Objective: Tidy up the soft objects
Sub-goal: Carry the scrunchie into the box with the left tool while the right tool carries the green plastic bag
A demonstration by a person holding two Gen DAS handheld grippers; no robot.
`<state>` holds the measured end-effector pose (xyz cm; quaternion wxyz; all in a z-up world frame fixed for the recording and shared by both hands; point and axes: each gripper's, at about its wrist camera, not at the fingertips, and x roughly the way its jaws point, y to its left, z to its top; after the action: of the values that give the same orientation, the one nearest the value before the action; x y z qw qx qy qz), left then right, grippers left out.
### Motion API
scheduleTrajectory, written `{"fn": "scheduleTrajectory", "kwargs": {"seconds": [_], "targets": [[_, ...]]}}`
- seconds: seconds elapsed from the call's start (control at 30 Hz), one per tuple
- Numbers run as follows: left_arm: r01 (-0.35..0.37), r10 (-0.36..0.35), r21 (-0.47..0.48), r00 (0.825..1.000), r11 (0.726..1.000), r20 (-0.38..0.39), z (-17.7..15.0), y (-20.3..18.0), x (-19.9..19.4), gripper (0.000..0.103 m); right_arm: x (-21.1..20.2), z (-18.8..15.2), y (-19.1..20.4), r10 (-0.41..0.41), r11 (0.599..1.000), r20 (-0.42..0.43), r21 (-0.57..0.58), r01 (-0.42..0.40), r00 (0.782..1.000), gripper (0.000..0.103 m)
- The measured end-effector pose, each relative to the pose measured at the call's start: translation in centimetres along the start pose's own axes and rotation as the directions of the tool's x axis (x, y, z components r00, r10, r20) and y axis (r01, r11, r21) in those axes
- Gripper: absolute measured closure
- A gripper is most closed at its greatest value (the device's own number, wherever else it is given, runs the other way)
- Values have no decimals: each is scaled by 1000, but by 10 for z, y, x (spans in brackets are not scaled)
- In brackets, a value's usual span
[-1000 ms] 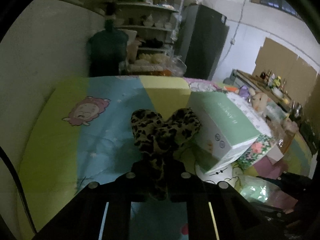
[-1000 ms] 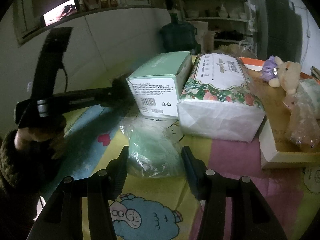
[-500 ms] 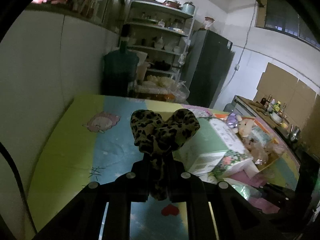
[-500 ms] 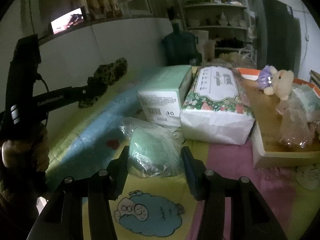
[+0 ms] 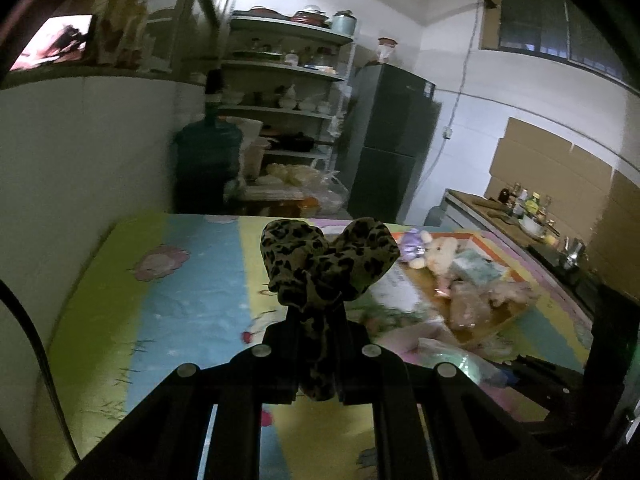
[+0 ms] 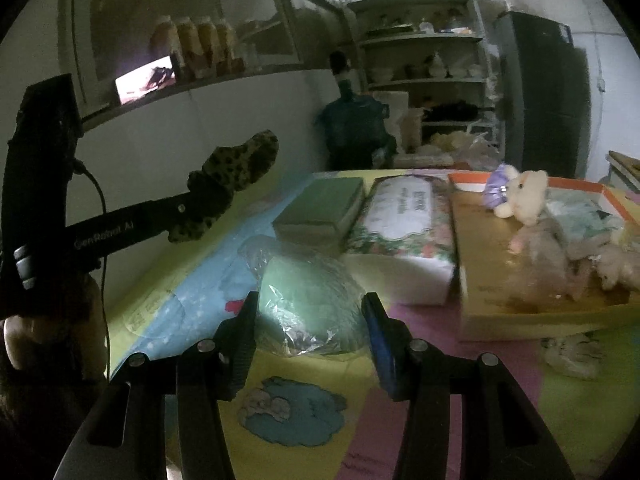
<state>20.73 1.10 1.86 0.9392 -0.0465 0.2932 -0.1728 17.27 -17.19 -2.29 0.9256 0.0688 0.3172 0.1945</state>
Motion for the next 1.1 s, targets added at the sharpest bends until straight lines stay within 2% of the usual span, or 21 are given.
{"fn": "scheduleTrajectory", "kwargs": {"seconds": [0.5,1.1], "targets": [[98,-97,45,995,994,-24,10,-82,36,90,-43,3,-61,-103,992,68,85,97,992,51],[100,-97,78,994,992,-41,20,-149,80,90,-79,2,-131,-181,971,123,177,158,976,51]]}}
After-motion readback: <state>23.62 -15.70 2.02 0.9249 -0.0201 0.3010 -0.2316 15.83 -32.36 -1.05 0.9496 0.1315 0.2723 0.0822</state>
